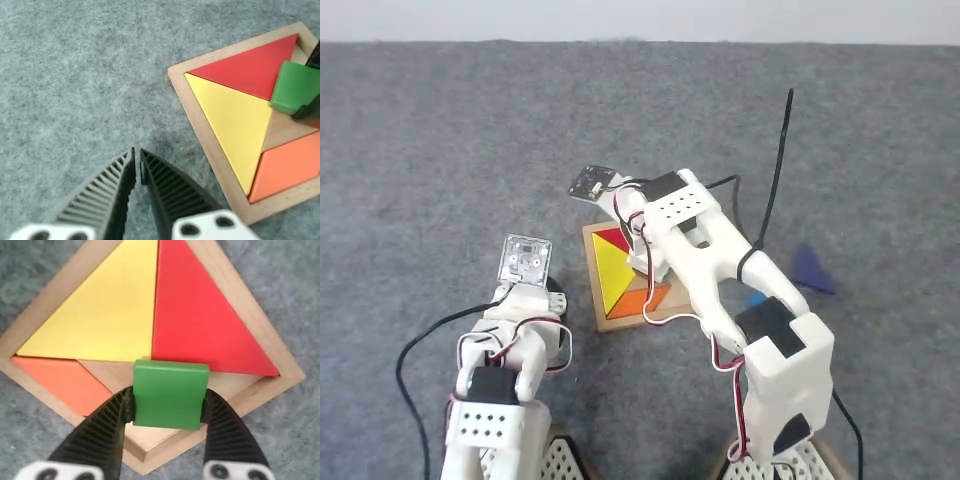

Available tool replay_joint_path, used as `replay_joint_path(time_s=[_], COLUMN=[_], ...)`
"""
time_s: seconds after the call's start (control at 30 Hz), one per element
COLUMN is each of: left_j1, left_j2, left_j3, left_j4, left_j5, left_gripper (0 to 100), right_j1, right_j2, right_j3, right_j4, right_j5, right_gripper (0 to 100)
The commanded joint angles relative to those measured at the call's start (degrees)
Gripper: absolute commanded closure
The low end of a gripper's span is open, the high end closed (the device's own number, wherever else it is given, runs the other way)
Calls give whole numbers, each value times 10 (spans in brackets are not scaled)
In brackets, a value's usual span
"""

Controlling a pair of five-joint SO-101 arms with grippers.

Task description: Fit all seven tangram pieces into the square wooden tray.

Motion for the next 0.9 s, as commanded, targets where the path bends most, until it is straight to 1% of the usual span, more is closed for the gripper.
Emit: replay_joint_path(time_s=[0.0, 0.1, 0.4, 0.57, 0.67, 0.77, 0.87], left_j1=[-2, -2, -2, -2, -2, -2, -3], left_j2=[-8, -8, -8, -8, -8, -8, -8], left_j3=[-5, -5, -5, -5, -5, -5, -5], left_j4=[3, 3, 3, 3, 3, 3, 3], left_j5=[4, 4, 4, 4, 4, 4, 4], left_gripper=[985, 985, 985, 985, 985, 985, 985], right_j1=[-1, -3, 0, 48, 77, 97, 126], right_j2=[-9, -9, -19, -84, -116, -153, -202], right_j3=[-27, -27, -28, -25, -15, 37, 106], right_j4=[7, 7, 7, 0, -13, -39, -32], right_j5=[-10, -10, -11, -49, -68, -74, -70], right_gripper=[806, 760, 760, 765, 809, 829, 829])
